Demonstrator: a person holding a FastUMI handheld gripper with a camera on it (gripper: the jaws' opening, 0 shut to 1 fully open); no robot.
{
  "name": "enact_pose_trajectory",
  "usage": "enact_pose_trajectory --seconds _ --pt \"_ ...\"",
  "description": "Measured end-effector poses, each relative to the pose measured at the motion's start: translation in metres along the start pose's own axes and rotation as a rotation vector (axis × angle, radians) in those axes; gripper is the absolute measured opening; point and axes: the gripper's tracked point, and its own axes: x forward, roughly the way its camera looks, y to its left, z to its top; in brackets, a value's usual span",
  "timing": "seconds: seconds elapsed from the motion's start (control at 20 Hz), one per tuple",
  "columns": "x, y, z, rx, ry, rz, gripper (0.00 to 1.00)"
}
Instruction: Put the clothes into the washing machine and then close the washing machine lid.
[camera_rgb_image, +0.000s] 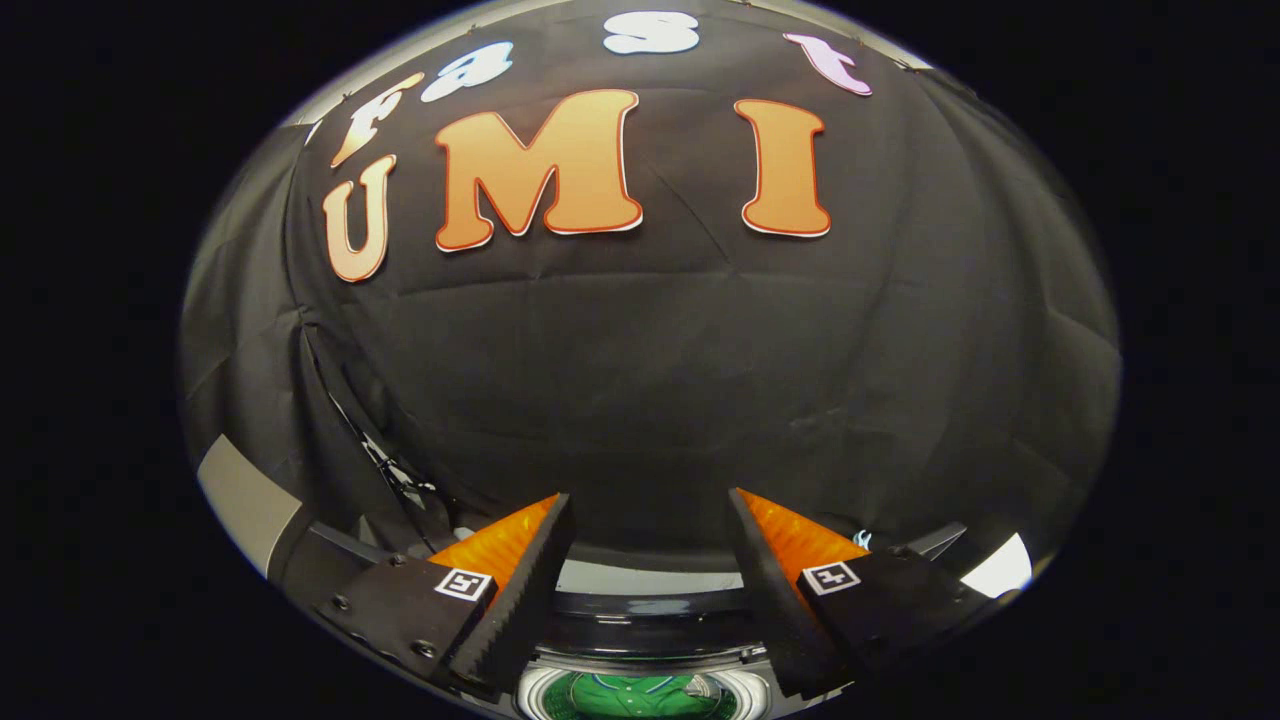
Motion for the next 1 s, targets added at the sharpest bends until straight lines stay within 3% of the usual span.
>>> enact_pose_trajectory --seconds 1.0 --pt "-0.079 0.004 -0.033 -0.007 -0.103 0.016 0.97"
